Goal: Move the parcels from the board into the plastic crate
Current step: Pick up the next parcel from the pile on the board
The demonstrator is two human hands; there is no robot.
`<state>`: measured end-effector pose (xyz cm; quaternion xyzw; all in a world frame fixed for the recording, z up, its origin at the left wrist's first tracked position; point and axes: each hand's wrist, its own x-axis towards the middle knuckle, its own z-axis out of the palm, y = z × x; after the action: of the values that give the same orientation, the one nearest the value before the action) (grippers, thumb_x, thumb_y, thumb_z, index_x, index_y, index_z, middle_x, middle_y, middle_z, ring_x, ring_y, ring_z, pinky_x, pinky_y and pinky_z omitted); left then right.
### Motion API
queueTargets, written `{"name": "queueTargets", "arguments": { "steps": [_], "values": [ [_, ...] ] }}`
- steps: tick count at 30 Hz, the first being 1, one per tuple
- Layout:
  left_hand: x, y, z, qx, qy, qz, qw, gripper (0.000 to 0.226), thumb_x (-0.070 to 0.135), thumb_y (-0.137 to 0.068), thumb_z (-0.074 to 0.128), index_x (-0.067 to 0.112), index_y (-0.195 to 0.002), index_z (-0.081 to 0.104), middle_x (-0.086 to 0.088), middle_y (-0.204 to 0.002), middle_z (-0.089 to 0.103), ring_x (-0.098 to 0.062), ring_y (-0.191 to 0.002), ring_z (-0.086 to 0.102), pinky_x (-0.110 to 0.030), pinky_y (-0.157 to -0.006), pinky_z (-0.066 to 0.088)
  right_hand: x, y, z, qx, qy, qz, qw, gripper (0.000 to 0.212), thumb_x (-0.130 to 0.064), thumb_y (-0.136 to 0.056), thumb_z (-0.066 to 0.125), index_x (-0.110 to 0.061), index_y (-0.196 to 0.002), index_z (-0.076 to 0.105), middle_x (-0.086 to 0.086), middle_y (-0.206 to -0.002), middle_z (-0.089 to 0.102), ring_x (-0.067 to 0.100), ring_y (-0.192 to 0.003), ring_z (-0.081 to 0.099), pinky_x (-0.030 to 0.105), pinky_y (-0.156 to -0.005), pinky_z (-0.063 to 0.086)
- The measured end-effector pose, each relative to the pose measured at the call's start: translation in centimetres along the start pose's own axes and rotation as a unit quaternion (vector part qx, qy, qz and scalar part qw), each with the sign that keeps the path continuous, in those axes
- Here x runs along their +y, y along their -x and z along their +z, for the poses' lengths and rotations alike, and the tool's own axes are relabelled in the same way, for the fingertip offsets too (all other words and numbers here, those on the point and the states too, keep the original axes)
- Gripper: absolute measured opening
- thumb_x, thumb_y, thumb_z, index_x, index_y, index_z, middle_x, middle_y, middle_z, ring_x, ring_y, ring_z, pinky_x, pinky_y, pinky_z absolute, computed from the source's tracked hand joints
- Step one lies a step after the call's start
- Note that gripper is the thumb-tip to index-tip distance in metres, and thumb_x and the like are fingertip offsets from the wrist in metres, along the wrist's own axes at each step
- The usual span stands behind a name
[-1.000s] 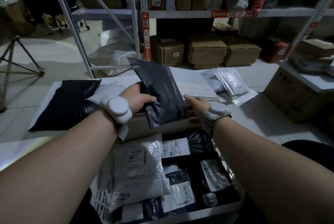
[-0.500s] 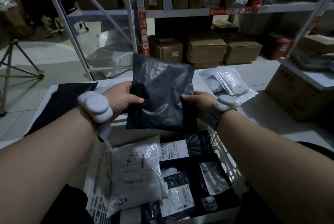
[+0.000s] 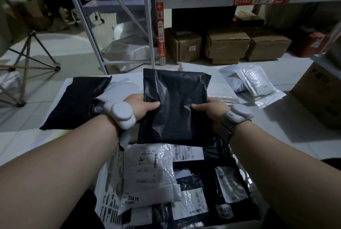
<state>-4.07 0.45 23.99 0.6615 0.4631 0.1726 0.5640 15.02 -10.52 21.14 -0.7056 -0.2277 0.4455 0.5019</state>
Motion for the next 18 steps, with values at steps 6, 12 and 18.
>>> {"name": "queueTargets", "arguments": {
  "steps": [6,12,18],
  "values": [
    [-0.4,0.3,-0.4,-0.011,-0.008,-0.036,0.999,0.005,0.014,-0.092,0.057,0.015,-0.089,0.061,-0.005,-0.084,0.063,-0.015,-0.066,0.057,-0.021,-0.058,0.045,-0.4,0.3,0.3,0.037,0.040,-0.040,0.998,0.039,-0.011,-0.076,0.077,-0.013,-0.113,0.067,0.011,-0.108,0.071,0.031,-0.096,0.068,0.042,-0.095,0.052],
    [-0.5,1.2,0.0,0.036,-0.103,-0.042,0.993,0.059,0.031,-0.087,0.064,0.013,-0.138,0.040,-0.007,-0.119,0.057,-0.023,-0.104,0.059,-0.030,-0.069,0.049,-0.6,2.1,0.5,0.059,0.089,-0.038,0.994,0.033,-0.009,-0.081,0.072,-0.009,-0.113,0.067,0.012,-0.105,0.070,0.031,-0.097,0.067,0.041,-0.095,0.051],
    [0.0,3.3,2.1,-0.066,-0.083,-0.021,0.994,0.041,0.023,-0.091,0.059,0.017,-0.130,0.048,-0.001,-0.108,0.055,-0.018,-0.091,0.055,-0.027,-0.067,0.044,-0.6,3.2,1.1,0.048,0.084,-0.045,0.994,0.029,-0.005,-0.085,0.067,-0.009,-0.114,0.066,0.010,-0.107,0.068,0.027,-0.096,0.065,0.038,-0.097,0.050]
  ]
}}
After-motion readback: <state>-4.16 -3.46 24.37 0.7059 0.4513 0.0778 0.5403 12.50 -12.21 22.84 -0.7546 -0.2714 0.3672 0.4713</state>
